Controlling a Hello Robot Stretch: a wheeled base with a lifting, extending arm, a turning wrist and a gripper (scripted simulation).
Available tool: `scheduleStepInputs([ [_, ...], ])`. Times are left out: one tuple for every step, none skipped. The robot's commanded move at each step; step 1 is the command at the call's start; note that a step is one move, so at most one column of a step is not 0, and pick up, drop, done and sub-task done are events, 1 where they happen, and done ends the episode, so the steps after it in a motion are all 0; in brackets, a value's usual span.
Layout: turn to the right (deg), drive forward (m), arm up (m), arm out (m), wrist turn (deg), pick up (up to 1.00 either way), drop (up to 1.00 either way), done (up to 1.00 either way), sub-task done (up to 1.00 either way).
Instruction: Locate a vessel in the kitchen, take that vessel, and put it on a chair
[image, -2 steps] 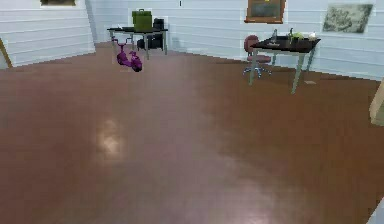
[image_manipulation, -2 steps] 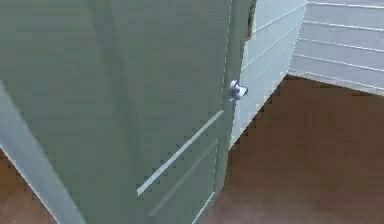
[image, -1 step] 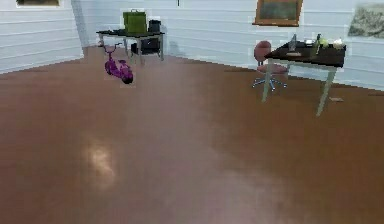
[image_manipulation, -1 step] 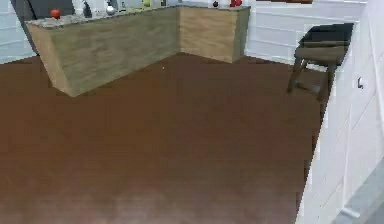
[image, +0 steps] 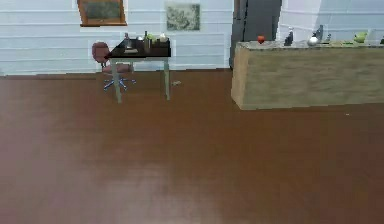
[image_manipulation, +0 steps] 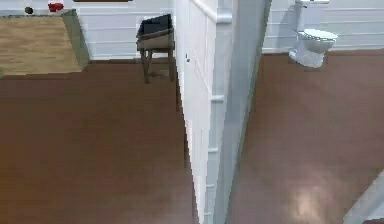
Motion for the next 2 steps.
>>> scheduleStepInputs([
  [0.0,1.0,0.0,0.0,0.0,0.0,0.0,0.0,0.0],
  [3.0,0.0,0.0,0.0,0.0,0.0,0.0,0.0,0.0],
])
